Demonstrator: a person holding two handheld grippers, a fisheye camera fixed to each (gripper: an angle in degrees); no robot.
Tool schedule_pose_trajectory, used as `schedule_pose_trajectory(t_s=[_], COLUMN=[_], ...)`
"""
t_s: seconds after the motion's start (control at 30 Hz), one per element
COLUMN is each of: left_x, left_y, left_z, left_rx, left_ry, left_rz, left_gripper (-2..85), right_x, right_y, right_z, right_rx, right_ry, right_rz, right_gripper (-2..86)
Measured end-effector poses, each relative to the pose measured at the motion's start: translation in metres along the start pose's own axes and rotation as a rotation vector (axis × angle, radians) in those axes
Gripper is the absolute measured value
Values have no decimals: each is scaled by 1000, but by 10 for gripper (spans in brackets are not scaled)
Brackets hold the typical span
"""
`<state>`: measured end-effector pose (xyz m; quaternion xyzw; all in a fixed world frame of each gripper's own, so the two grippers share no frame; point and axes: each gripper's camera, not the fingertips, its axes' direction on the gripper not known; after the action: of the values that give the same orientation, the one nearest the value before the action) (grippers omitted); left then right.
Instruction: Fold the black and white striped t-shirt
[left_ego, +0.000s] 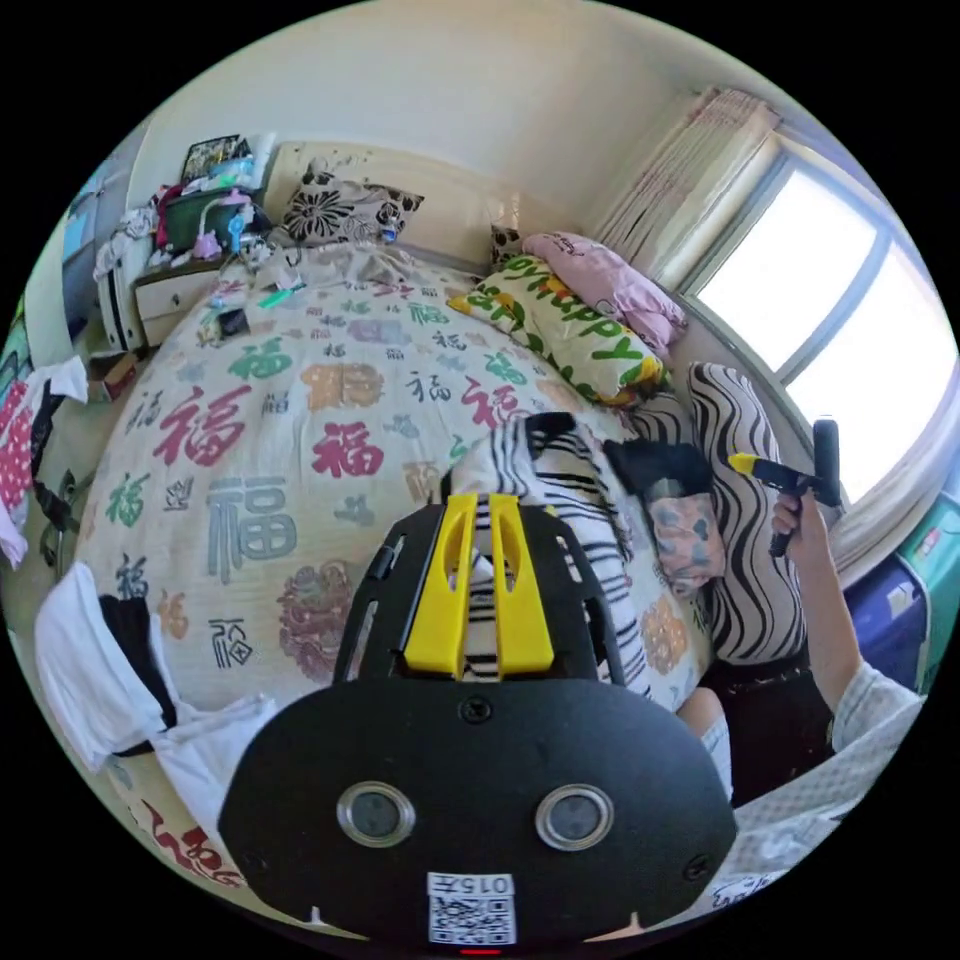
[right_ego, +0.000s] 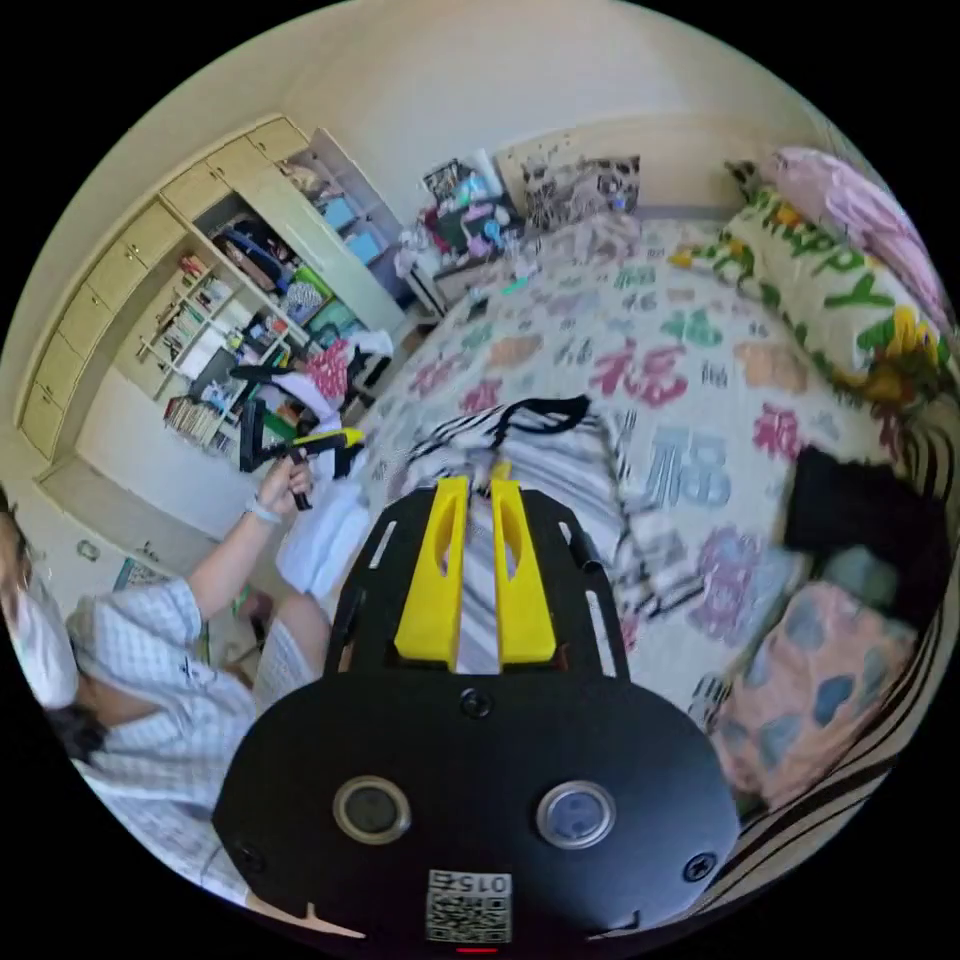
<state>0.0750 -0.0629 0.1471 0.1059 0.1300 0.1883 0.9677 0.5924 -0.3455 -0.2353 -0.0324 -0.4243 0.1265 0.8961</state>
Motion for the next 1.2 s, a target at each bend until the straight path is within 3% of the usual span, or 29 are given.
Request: schedule_pose_trajectory(t_s=[0.1, 0.3, 0.53, 0.6, 0.77, 0.97, 1.07, 1.2], left_x=[-23, -53, -52, -47, -49, -69, -68, -53], left_y=[74, 210, 213, 206, 192, 191, 197, 211], left_z=[20, 44, 99, 111, 88, 11, 2, 32], left_rx=[-155, -359, -422, -480, -425, -314, -384, -544], left_ry=[23, 220, 331, 253, 203, 7, -30, -92], left_rz=[-36, -358, -411, -365, -308, -282, -251, -187], left_gripper=[46, 79, 53, 18, -2, -5, -4, 4], right_x=[36, 78, 100, 104, 126, 146, 155, 163], right_y=[72, 193, 175, 160, 148, 137, 140, 150], right_z=[33, 84, 85, 83, 81, -19, -58, -62], right_rx=[-179, -472, -532, -560, -603, -445, -411, -512], right_ry=[-26, -186, -144, -193, -229, -66, -61, -32], right_rz=[76, 384, 411, 359, 379, 391, 429, 467], right_gripper=[90, 140, 112, 28, 3, -3, -4, -4])
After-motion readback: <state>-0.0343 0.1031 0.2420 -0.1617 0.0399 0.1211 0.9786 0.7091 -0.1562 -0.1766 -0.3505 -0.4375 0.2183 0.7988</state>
